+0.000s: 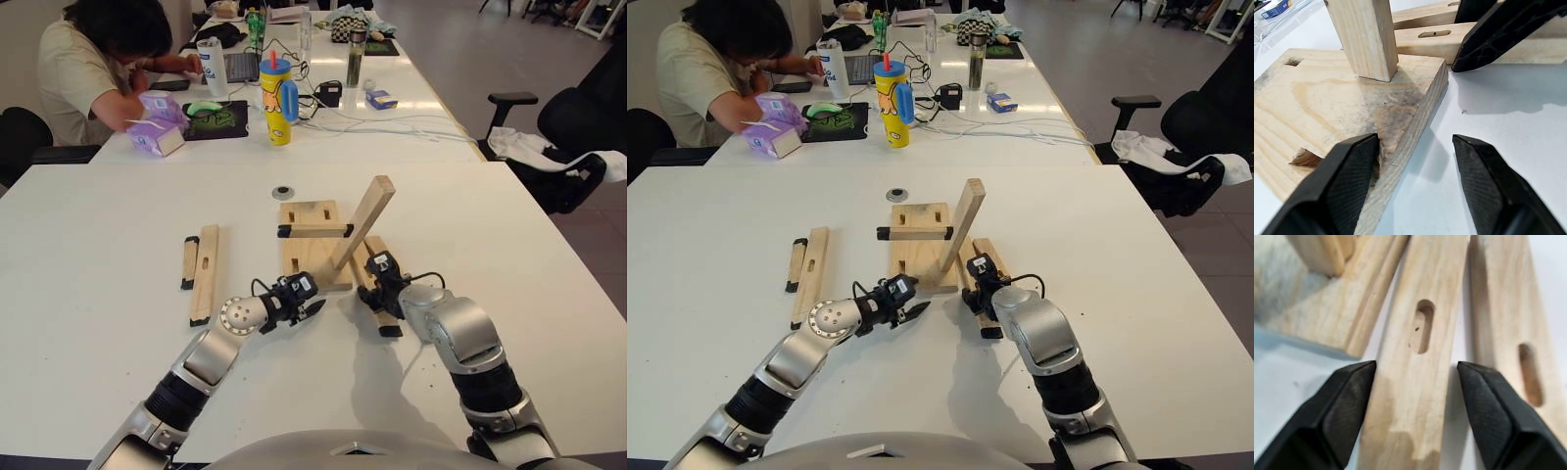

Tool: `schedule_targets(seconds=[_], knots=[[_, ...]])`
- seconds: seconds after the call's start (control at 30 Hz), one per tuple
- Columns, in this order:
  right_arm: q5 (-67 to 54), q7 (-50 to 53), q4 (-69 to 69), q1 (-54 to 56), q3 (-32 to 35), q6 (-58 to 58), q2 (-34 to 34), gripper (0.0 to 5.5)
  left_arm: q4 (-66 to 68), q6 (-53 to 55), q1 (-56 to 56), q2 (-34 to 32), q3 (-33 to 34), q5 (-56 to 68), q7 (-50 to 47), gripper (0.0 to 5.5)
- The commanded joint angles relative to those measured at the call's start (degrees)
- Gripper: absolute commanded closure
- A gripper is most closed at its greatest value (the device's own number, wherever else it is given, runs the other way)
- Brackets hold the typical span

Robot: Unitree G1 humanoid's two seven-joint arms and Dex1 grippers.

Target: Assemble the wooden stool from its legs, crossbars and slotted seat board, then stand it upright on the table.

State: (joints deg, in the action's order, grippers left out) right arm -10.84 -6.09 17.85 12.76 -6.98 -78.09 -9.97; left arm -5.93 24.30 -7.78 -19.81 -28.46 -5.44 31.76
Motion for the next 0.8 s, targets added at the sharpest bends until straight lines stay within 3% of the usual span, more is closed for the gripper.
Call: schedule_targets(seconds=[0.03,0.13,0.23,0.47,0.57,0.67,0.8], knots=[[-0.88,-0.64,-4.67,-4.72,4.2,0.96,2.22,2.98,4.02,7.18,5.0,-1.05,-2.51,0.72,2.97,2.69],[1.63,-1.89,-3.3,-6.4,0.28,9.67,-2.36,3.39,2.04,7.79,5.41,-2.19,-0.92,1.66,3.09,2.69],[2.03,-1.82,-2.92,-6.14,0.86,13.32,-2.54,3.44,2.24,6.78,5.1,-3.07,0.8,2.48,3.38,2.69],[-3.26,-0.02,1.71,-0.22,12.4,31.58,5.59,3.44,-2.45,-7.09,4.48,-1.46,7.91,8.33,4.47,2.69],[-6.12,-0.59,4.91,6.05,17.13,39.6,5.61,3.44,-5.86,-8.83,5.53,-6.28,11.33,9.7,7.87,2.69],[-10.42,-3.78,4.07,10.86,19.94,42.12,3.66,3.44,-12.33,-3.61,7.31,-9.35,14.2,16.01,12.61,2.69],[-24.06,-6.94,2.43,18.14,27.01,38.13,2.67,3.44,-22.36,12.65,7.82,-12.2,20.66,36.12,18.53,2.69]])
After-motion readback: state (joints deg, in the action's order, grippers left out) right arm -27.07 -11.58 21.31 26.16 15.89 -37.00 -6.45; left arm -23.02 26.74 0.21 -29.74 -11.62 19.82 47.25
